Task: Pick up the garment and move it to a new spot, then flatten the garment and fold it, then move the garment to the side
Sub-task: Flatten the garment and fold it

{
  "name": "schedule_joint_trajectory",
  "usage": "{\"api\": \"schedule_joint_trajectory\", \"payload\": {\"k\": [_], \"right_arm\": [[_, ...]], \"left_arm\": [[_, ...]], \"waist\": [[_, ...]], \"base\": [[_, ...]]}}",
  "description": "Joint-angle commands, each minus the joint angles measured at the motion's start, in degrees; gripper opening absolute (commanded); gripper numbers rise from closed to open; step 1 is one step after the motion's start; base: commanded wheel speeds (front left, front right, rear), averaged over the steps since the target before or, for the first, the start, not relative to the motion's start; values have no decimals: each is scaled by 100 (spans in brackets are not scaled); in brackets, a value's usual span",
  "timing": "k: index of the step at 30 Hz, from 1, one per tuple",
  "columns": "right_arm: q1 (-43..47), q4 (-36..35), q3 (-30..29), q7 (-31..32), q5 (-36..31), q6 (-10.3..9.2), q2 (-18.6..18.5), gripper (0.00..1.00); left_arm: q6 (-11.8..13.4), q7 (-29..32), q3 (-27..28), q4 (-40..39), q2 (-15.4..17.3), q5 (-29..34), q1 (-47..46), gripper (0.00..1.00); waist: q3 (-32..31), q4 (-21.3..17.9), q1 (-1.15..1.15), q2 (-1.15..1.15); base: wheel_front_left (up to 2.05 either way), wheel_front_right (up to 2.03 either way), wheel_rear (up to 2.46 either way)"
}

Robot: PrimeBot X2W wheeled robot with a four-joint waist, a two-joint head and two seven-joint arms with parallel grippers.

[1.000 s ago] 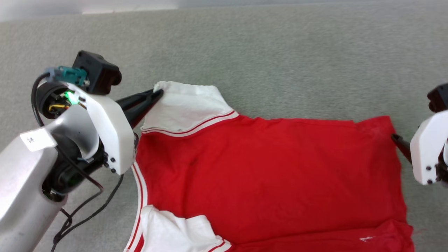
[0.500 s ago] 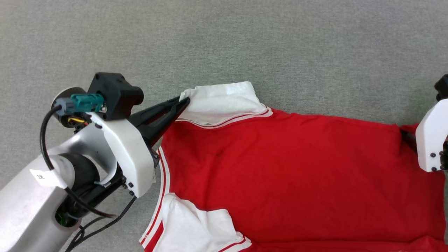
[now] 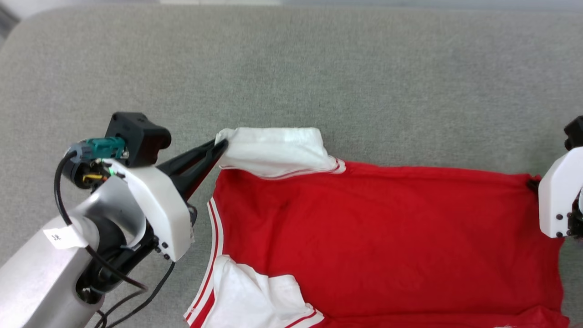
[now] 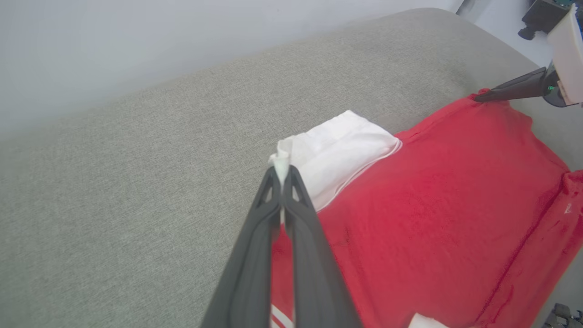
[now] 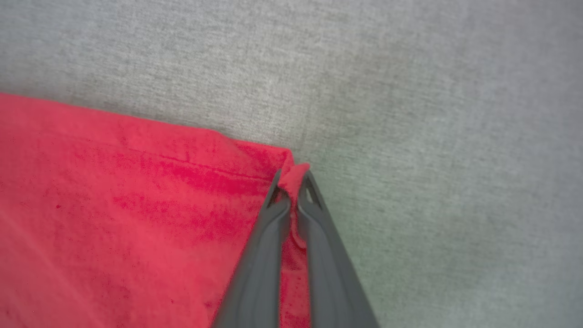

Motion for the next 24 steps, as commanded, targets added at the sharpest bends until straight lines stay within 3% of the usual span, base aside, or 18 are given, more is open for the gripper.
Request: {"api": "schedule_joint_trajectory", "payload": {"k": [1,7,14,24], "right_arm": [[93,-94,-38,-90,70,-3,-7,0],[485,-457,-287,-484,263,-3,9,0],[1431,-1069,-630,-759,566,-3,286,0],[2892,-1493,-963,-829,671,-3,552,0]], "left_arm": [[38,-59,45,28,23,-19,130,0],[191,-192,21,90,107,-101,639,0],[448,-376,46,-99,217,-350,1480,0],[648,-369,-178,-246,511,-699,2776,0]], "waist": [[-231,-74,0,0],[-721,-135,0,0],[-1181,-113,0,0],[-1388,-60,0,0]], "base": [[0,0,0],[0,0,0],[0,0,0],[0,0,0]]}}
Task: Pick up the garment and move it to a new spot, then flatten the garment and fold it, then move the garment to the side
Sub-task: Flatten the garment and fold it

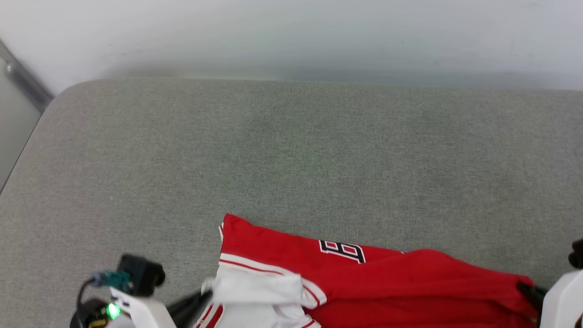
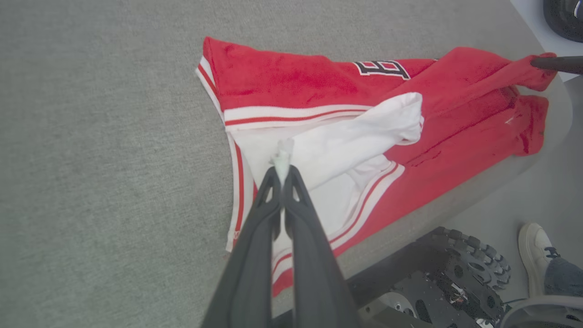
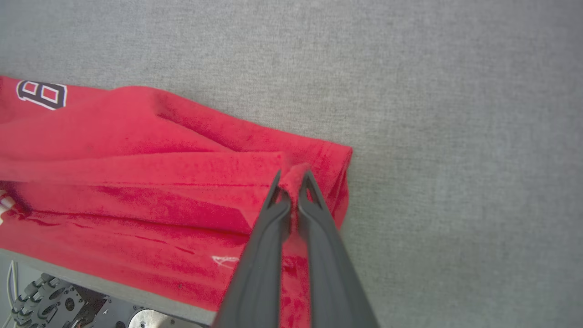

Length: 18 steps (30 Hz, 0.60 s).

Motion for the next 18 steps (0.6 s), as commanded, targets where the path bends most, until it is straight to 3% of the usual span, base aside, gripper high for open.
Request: {"api": "schedule_joint_trajectory", "payload": {"k": [1,6,18], "right_arm": [[190,-29,8,-35,-53,-2,-42,0],[547,65,191,-150,-54,-2,-118,0],[761,517,801,-815,-315,-2,-517,0]], "left_arm": [[-18,41,-67,40,29,-49,179,0],[-50,90,-289,361,86,59,412,0],[-450,-69,-810,1372,-434,420,202,0]], "waist": [[-11,12,1,0],[-41,21,1,0],[-11,12,1,0]], "base": [[0,0,0],[0,0,0],[0,0,0]]}}
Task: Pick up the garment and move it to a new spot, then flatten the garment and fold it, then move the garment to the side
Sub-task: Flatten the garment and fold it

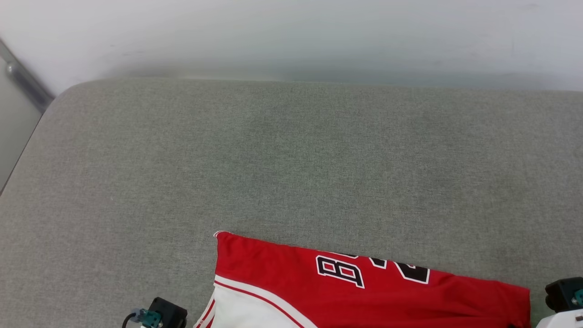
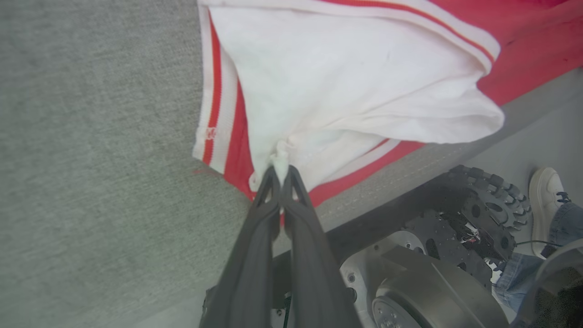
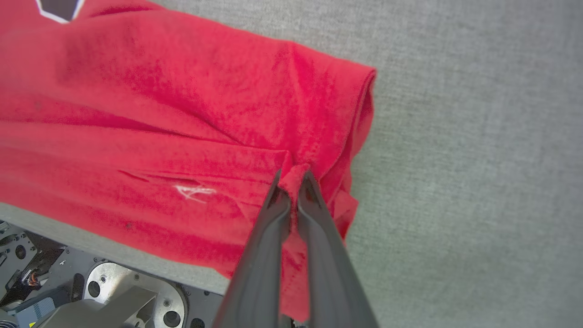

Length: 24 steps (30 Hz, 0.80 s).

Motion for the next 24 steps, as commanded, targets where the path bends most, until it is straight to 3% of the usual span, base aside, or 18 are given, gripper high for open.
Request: {"api": "schedule_joint_trajectory", "payload": {"k": [1,3,4,5,6,12,18,24], "right_arm": [[30,106,59,-107,-11,-2,-42,0],[-6,218,138,-211,11,-2,-62,0],[-22,286,151,-257,26,-2,-55,0],[-55,304,174,-381,-18,-2,-59,23],[-73,361,189,-448,6,-3,-36,100],[-103,382,299,-609,312,-2,39,100],[-162,-19,-39,-697,662,-2,161,100],[79,-546,-532,-712,707,-2,456,100]], "left_arm": [[-66,-69,-35,106,-77,52,-96,0],[-130,-130,-69,232,-139,94,-158,0],[-149,-159,-86,278,-162,119,-185,33],[-178,-184,-96,333,-197,138,-204,73],[-188,-216,-109,381,-237,168,-217,100],[-208,-641,-59,560,-462,292,-311,100],[-11,-1361,248,517,-605,371,-284,100],[322,-2568,782,360,-778,496,-122,100]], "waist": [[-12,-5,0,0],[-29,-10,0,0],[-40,-14,0,0],[-50,-13,0,0],[-65,-9,0,0],[-253,-31,0,0],[-476,-59,0,0],[-702,-52,0,0]], "base": [[0,0,0],[0,0,0],[0,0,0],[0,0,0],[0,0,0],[0,0,0],[0,0,0],[0,0,0]]}}
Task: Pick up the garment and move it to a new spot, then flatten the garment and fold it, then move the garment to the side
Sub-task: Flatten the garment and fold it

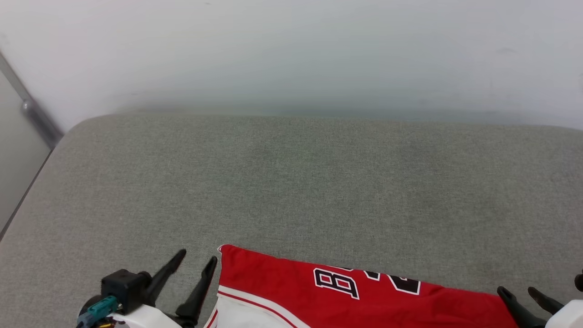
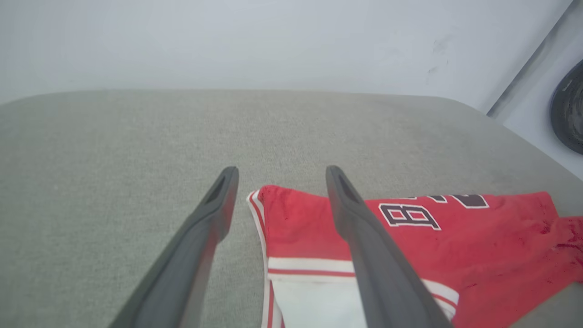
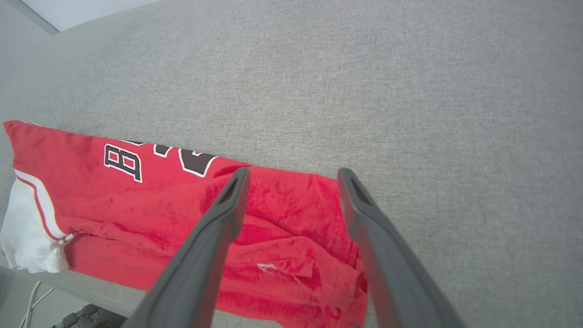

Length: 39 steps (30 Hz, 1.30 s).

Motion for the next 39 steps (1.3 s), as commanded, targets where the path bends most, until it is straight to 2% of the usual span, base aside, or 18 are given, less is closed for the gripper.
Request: {"api": "schedule_joint_trajectory", "payload": {"k": [1,3,7,12,17,26,31,39], "right_arm": [[95,-68,-71,11,-18,-2,70,100],[175,-162,-266,67,-49,-2,256,100],[313,-159,-631,225,-262,-2,598,100],[381,36,-1160,393,-561,-1,1148,100],[391,232,-1577,447,-698,-2,1508,100],[106,908,-1829,645,-825,-2,1636,100],[-8,1369,-1683,692,-800,-1,1695,100],[13,1883,-968,718,-483,16,1857,100]], "left_arm": [[78,-203,108,-52,-35,142,32,100],[289,-438,335,-82,-111,349,104,100],[564,-542,901,-350,-419,920,226,100],[640,-543,1820,-841,-1096,1781,752,100],[155,-538,2515,-1096,-1679,2498,1239,100],[-788,-539,3096,-750,-2400,3256,1283,100],[-995,-539,3213,-657,-2600,3426,1155,100],[-1100,-539,3317,-600,-2661,3534,1054,100]], "waist": [[-28,11,0,0],[-43,31,0,0],[-31,81,0,0],[13,147,0,0],[128,266,0,0],[333,402,0,0],[429,461,0,0],[527,504,0,0]], "base": [[0,0,0],[0,0,0],[0,0,0],[0,0,0],[0,0,0],[0,0,0],[0,0,0],[0,0,0]]}}
